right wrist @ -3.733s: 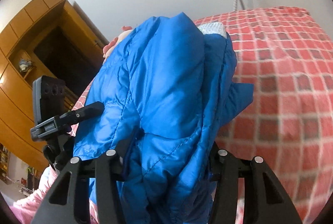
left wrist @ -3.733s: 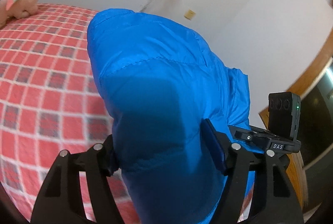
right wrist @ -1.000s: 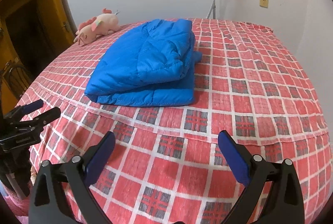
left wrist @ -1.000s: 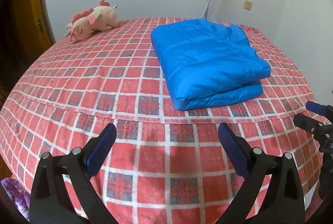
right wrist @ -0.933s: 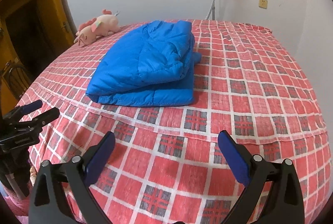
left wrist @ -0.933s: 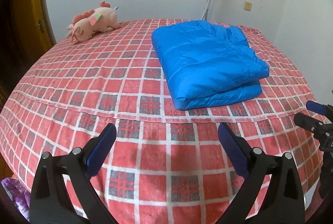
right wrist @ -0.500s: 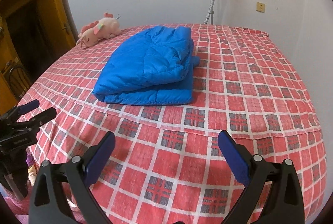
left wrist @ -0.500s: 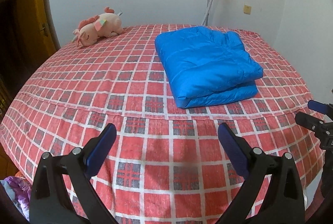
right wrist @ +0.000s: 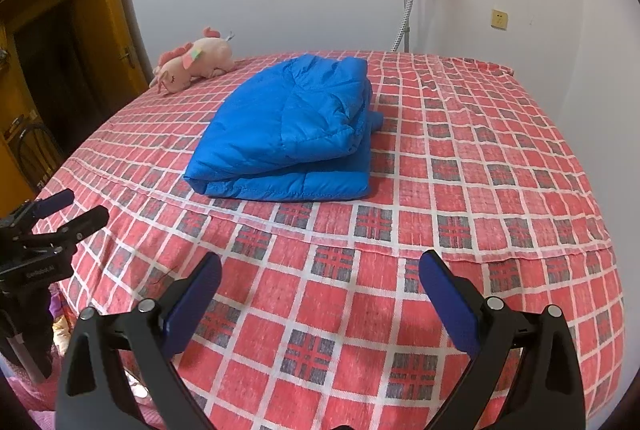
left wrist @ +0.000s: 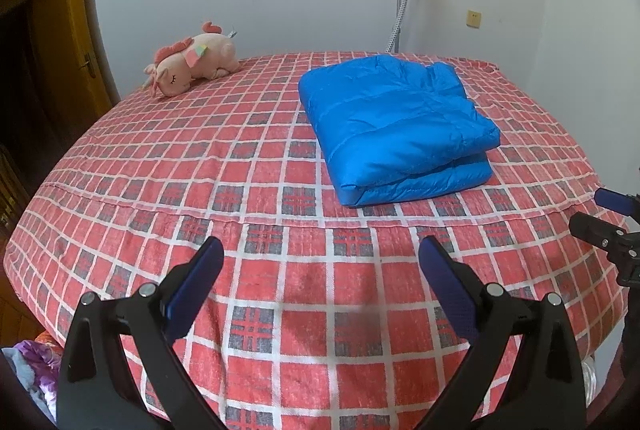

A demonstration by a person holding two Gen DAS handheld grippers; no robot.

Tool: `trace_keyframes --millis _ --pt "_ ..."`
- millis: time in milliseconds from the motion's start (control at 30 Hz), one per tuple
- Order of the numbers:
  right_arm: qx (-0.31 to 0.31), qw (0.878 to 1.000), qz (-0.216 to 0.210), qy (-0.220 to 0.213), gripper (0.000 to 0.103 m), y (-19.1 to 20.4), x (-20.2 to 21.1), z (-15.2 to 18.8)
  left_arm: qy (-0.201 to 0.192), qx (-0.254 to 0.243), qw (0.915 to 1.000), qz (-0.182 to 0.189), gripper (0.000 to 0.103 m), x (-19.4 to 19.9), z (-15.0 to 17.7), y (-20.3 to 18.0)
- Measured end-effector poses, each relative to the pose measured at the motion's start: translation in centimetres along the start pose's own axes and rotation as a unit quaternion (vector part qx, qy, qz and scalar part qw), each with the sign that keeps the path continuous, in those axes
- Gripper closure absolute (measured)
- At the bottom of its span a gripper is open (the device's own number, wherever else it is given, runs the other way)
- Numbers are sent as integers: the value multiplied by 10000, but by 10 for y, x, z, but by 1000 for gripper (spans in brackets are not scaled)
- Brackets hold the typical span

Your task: Fold large clothes

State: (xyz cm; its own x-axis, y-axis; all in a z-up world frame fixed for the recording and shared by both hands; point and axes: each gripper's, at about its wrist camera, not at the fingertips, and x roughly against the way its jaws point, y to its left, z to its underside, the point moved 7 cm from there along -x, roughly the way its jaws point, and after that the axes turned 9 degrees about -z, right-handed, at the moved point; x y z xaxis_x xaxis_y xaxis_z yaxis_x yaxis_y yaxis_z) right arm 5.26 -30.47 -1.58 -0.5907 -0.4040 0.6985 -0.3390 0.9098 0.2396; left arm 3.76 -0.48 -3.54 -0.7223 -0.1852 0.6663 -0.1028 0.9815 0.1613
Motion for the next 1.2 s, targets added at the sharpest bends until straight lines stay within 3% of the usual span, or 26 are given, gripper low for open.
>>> trace_keyframes --millis 1200 --pt "-30 10000 22 24 4 2 -1 1 13 -75 10000 -17 6 -7 1 3"
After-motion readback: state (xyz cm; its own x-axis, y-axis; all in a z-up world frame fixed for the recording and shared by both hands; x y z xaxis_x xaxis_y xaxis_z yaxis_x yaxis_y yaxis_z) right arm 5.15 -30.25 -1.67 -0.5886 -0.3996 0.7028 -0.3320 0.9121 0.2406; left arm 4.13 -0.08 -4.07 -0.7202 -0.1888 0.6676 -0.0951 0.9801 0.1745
